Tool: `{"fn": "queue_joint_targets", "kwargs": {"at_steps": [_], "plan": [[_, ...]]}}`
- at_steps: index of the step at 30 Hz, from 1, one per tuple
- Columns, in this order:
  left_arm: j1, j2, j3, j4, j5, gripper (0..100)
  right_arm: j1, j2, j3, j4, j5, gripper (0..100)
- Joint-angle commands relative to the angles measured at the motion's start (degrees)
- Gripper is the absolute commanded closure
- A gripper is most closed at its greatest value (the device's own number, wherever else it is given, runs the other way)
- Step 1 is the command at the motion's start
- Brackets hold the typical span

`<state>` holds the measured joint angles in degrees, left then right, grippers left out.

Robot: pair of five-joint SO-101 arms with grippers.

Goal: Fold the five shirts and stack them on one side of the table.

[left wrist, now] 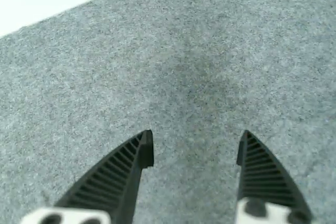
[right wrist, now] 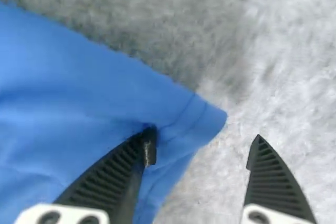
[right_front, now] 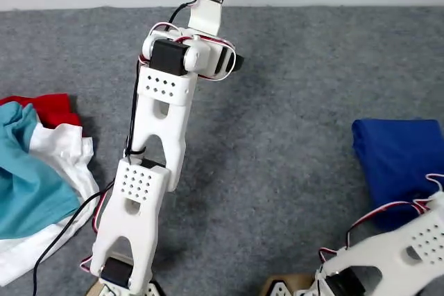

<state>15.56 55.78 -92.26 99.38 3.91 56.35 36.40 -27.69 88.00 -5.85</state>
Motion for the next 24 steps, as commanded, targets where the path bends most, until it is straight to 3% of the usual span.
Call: {"fn": "queue_joint_targets", "kwargs": {"at_steps": [1, 6, 11, 24], "plan": [[-0.09, -3.69, -0.4, 1.23, 0.35, 74, 0.4, -9.71, -0.62, 3.74, 0.7, 71.7], [-0.09, -3.69, -0.4, 1.23, 0.35, 74, -2.86, -20.26, -0.26, 8.48, 0.79, 71.7], [-0.09, -3.69, -0.4, 1.23, 0.35, 74, -10.15, -21.23, 0.88, 13.32, 0.79, 71.8], [-0.09, -3.69, -0.4, 1.23, 0.35, 74, -12.7, -15.16, 17.32, 6.2, 4.13, 71.8]]}}
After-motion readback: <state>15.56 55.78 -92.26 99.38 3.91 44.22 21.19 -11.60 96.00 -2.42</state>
